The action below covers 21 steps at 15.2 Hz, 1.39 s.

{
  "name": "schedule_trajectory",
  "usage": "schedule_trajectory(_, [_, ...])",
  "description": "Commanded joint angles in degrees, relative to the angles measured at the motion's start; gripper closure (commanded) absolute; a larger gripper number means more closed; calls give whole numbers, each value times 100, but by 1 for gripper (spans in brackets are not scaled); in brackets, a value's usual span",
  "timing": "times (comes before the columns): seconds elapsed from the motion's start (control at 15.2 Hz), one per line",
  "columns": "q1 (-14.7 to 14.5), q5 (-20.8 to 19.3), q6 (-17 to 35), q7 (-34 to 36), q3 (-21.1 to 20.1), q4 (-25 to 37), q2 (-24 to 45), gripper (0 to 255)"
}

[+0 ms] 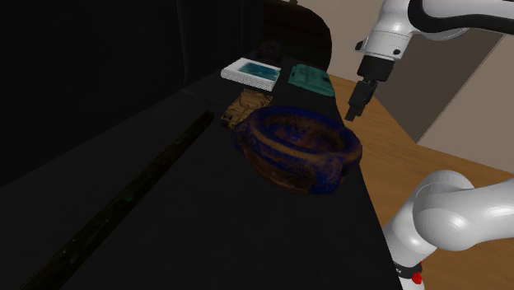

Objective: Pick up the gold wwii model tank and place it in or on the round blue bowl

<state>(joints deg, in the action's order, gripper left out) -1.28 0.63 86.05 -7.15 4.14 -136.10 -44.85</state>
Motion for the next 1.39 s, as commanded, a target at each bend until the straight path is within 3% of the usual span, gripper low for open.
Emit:
schedule_trajectory(0.0, [0, 0, 0, 0, 0, 0, 0, 0])
schedule_trajectory(0.73, [61, 1123, -71, 2874, -1585, 1054, 782, 0])
schedule_trajectory(1.32, [311, 1359, 5, 5276, -2774, 2700, 2238, 0])
